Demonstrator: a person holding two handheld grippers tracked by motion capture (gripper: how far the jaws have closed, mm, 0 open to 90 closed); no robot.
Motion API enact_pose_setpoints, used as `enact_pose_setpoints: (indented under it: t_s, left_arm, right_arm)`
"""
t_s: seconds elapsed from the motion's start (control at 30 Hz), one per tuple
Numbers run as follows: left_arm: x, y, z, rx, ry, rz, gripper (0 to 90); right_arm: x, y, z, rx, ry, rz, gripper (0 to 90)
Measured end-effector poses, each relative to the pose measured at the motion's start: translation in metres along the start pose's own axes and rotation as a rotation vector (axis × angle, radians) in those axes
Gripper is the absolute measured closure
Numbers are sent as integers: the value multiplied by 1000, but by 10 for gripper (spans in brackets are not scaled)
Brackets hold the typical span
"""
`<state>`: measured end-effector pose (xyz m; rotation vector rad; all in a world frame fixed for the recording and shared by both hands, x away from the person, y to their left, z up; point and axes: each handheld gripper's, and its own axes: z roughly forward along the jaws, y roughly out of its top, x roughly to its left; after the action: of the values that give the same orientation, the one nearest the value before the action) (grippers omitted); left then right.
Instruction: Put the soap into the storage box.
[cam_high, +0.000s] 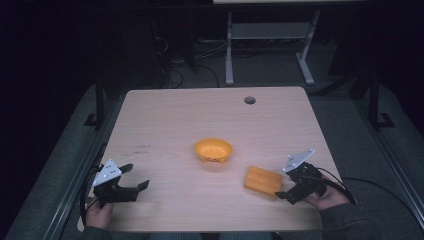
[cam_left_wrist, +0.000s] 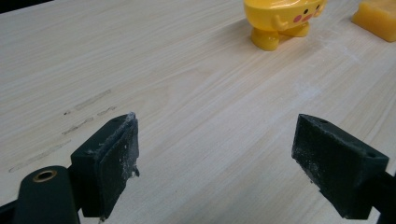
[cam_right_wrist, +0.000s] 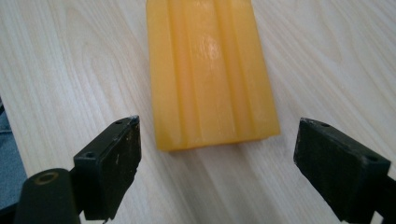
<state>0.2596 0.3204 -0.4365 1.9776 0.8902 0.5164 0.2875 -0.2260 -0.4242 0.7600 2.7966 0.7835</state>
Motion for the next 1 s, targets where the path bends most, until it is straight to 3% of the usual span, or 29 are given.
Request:
enact_pose_setpoints:
  t_s: [0.27,0.7,1.0]
  left_arm:
    - [0,0,-1,-6,1,0,143]
    - [1,1,-2,-6,-1,-4,143]
    - [1,1,-3,-10,-2,-5,143]
  right_arm:
    - [1,14,6,5,4,-45,145]
    - [3,30,17,29,20,-77,145]
    - [3,43,30,86,31,-103,145]
